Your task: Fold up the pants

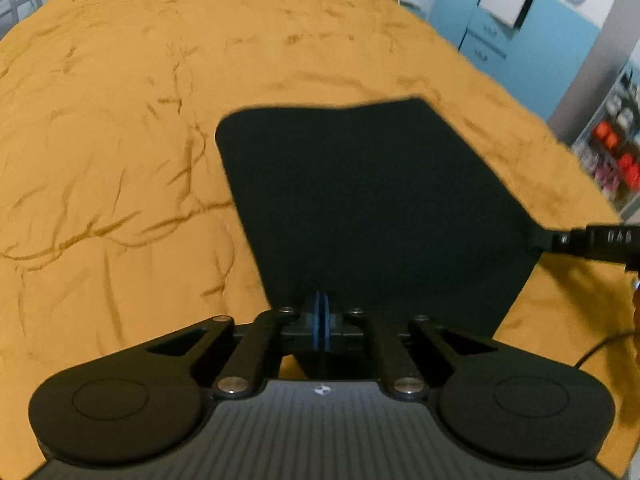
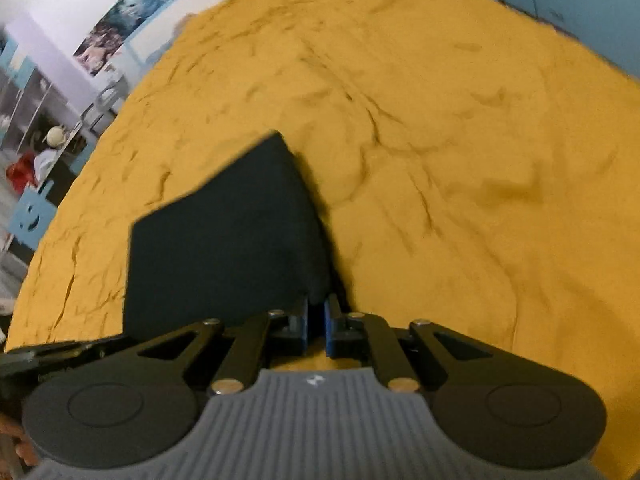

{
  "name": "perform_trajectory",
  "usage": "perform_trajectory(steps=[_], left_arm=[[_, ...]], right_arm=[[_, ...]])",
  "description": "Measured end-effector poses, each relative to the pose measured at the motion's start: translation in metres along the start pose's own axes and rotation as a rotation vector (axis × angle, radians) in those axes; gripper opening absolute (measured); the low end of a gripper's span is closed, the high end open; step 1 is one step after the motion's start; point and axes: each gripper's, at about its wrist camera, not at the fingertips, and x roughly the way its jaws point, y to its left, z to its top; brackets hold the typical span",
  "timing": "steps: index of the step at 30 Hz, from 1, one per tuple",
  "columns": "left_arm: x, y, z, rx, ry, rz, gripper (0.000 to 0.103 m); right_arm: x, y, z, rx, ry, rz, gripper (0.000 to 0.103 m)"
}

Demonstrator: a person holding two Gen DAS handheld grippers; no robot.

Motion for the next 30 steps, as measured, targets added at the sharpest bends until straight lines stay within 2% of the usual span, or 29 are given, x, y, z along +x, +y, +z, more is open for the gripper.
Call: perform_trajectory(steps=[7,13,15,17,19,23,25,27,28,29,30], left_arm=[[-0.009,-0.011,-0.025,0.055,0.024,0.002,0.003],[-0.021,-0.010,-0.047,0.018,0.081,-0.040,0.003],[-0.022,-0.009,-0.056,0.019,0.109,-0.049,0.003],[-0.027,-0.007,-0.061,0.029,0.106,-0.048,0.003],[-0.035,-0.004,-0.056,0.020,0.103,-0.064,0.003],[-0.055,0.006,-0.037,0.011,0.025,-0.070,0.004],[-0.062,0.013,-0.022,-0.004,-0.033,-0.068,0.004],[-0.062,0.020,-0.002,-0.027,-0.082,-0.034,0.004],[-0.061,0.022,0.006,-0.039,-0.108,-0.024,0.004],[-0.058,0.024,0.016,-0.055,-0.131,-0.017,0.004],[-0.054,0.028,0.025,-0.076,-0.150,-0.015,0.004]], right_arm=[[0.005,-0.002,-0.007,-0.001,0.000,-0.015,0.001],[0.004,0.004,-0.008,-0.039,-0.010,-0.046,0.003],[0.003,0.007,-0.008,-0.067,-0.013,-0.064,0.009],[-0.001,0.010,-0.007,-0.097,-0.020,-0.082,0.017],[-0.011,0.012,-0.005,-0.119,-0.031,-0.091,0.019],[-0.034,0.014,0.003,-0.168,-0.082,-0.107,0.022],[-0.041,0.015,0.009,-0.186,-0.105,-0.089,0.023],[-0.042,0.018,0.018,-0.204,-0.127,-0.069,0.023],[-0.041,0.020,0.022,-0.216,-0.141,-0.064,0.019],[-0.040,0.023,0.026,-0.226,-0.148,-0.060,0.010],[-0.035,0.026,0.030,-0.239,-0.151,-0.055,0.006]])
